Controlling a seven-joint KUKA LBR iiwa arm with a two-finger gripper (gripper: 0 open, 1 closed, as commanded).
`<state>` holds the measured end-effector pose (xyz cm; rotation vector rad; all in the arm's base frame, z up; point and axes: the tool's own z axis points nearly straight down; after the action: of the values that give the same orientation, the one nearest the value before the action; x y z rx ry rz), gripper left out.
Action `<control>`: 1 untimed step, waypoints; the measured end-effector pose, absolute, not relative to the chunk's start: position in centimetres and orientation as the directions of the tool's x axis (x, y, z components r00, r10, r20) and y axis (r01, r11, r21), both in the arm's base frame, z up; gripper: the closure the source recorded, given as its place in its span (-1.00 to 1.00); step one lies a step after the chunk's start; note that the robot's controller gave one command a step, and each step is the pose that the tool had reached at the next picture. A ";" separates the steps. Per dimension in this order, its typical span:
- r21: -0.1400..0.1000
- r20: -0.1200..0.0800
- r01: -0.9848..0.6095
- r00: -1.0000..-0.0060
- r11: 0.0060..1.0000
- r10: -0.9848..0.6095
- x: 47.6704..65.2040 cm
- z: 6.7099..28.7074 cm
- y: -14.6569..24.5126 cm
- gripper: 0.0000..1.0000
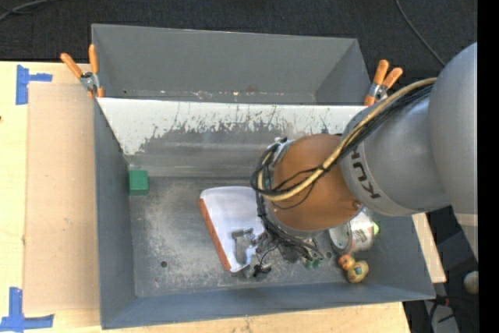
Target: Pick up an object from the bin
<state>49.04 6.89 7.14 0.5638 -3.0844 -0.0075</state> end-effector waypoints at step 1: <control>0.007 0.010 -0.352 -0.936 0.936 -0.352 48.9 11.7 6.9 1.00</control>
Offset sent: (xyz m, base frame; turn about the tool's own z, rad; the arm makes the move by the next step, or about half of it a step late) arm -0.0025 0.0001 0.0528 0.0015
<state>48.90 6.95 11.68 0.5595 -3.0802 -0.0086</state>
